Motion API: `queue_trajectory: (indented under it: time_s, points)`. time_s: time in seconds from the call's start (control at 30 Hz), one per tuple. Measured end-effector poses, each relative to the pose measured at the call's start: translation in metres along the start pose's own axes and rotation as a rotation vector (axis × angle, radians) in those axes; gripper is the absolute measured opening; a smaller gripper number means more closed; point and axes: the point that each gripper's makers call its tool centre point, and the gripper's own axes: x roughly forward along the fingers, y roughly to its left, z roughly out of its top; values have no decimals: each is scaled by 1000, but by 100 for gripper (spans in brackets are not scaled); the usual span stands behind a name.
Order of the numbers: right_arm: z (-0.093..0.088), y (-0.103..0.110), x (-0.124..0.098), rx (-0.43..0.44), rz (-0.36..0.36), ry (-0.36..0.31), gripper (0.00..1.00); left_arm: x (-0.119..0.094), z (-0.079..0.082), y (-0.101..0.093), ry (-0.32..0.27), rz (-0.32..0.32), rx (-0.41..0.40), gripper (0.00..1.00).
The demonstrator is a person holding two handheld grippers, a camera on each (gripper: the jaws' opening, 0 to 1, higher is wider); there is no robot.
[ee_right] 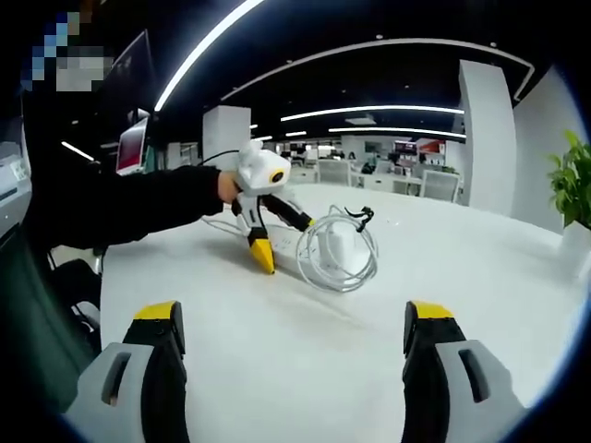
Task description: Straighten the power strip on the desk, plug the charger into it
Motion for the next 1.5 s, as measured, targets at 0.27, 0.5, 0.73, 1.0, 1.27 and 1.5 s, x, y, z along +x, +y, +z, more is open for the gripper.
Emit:
queue_trajectory:
  time_s: [0.27, 0.5, 0.73, 1.0, 1.27, 1.5]
  points:
    - [1, 3, 1, -10, 5, 2, 98, -4, -4, -7, -4, 0, -1, 78]
    - [2, 5, 2, -17, 11, 6, 98, -7, -7, -15, -14, 2, -3, 78]
    - [2, 5, 3, -15, 11, 5, 98, -9, -10, -19, -15, 1, -3, 78]
    - [2, 9, 5, -19, 23, 4, 98, -12, -14, -24, -4, 8, -8, 78]
    - [3, 11, 6, -21, 27, 4, 98, -15, -18, -32, -7, 13, -12, 78]
    - [3, 13, 6, -23, 28, -2, 97, -18, -21, -39, -13, 12, -12, 78]
